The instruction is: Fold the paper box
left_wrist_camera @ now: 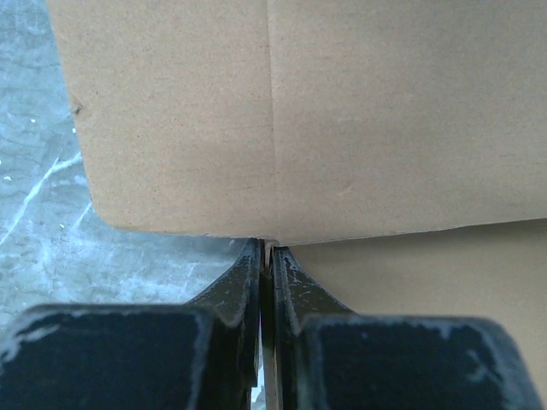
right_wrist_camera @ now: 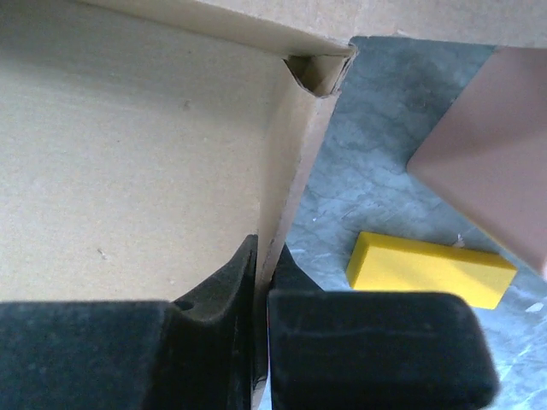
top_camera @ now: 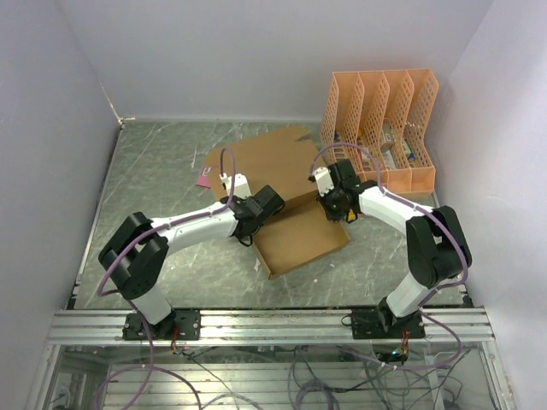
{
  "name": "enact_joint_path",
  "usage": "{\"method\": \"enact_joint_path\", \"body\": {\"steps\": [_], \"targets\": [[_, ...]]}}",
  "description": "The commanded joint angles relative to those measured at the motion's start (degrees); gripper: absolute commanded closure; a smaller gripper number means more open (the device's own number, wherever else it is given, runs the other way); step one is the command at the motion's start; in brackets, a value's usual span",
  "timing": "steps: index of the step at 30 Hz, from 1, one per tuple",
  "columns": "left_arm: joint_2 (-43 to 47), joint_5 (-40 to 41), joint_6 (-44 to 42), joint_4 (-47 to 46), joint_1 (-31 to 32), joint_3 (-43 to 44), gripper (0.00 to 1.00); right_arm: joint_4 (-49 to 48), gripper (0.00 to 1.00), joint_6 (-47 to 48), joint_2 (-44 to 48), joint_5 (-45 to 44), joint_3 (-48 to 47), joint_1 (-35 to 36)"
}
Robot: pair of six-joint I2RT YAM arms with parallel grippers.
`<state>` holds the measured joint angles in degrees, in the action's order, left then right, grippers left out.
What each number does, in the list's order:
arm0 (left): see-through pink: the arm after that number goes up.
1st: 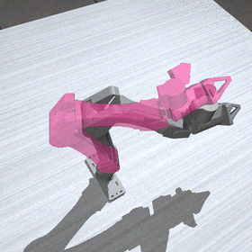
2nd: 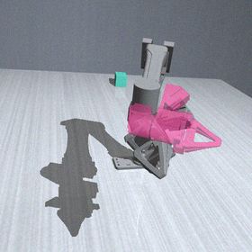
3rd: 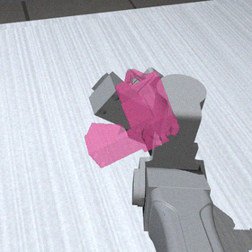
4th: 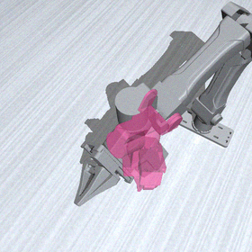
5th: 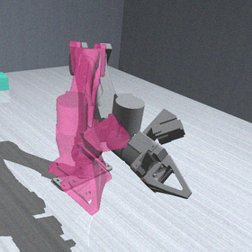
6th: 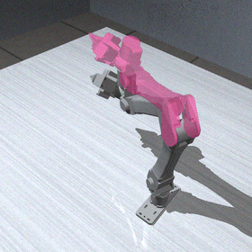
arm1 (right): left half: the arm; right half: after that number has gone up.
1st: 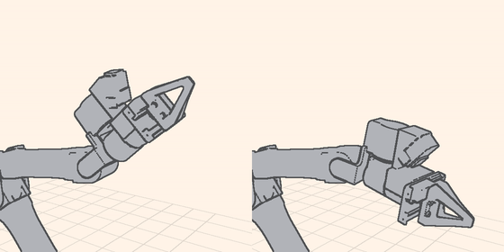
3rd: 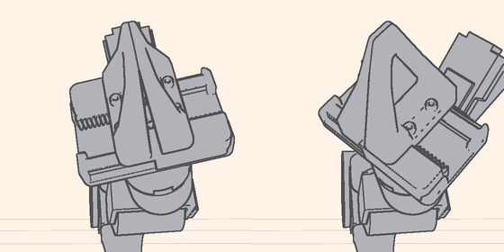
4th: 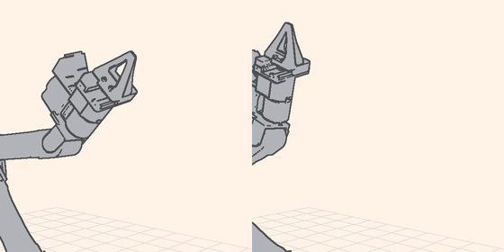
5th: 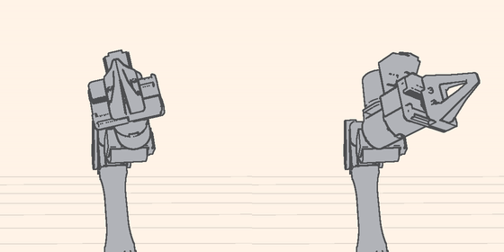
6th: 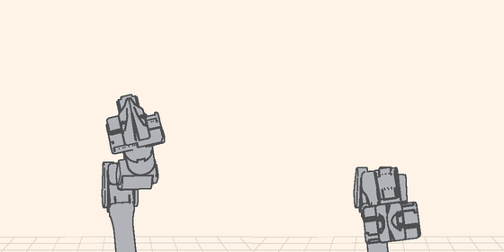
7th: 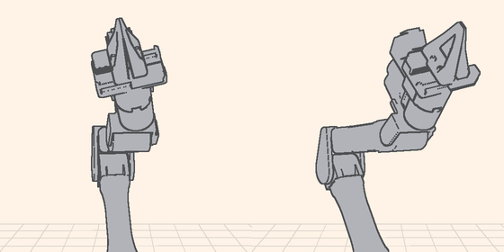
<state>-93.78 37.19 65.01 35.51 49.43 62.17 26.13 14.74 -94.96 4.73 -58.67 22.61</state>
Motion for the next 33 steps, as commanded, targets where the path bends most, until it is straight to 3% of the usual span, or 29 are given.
{"method": "enact_joint_path", "body": {"steps": [1, 6, 10, 12, 25, 33], "targets": [[-0.34, 1.78, 0.0, -1.88, 0.46, 1.71, 0.93, -3.85, 1.0, 1.24, -1.02, -5.91, 4.86, 0.75], [-0.72, 1.35, -0.67, -2.26, 0.54, 1.93, 0.93, -3.92, 1.0, 1.45, -1.99, -6.12, 4.88, 0.77], [-1.43, 1.13, -0.69, -2.11, 0.51, 2.25, 0.93, -2.88, 0.8, 1.6, -1.14, -4.89, 3.66, 0.64], [-1.51, 1.36, -0.75, -1.87, 0.53, 2.25, 0.93, -2.11, 0.76, 1.87, 0.05, -4.16, 2.95, 0.52], [-2.06, 1.29, -0.75, -1.72, 0.55, 2.6, 0.91, 0.68, 0.67, 2.23, 4.54, 0.01, 1.64, 0.27], [-2.79, 0.39, -1.23, -1.99, 0.54, 3.22, 0.7, -0.14, 0.67, 1.18, 3.85, 1.64, 2.91, 0.24]]}}
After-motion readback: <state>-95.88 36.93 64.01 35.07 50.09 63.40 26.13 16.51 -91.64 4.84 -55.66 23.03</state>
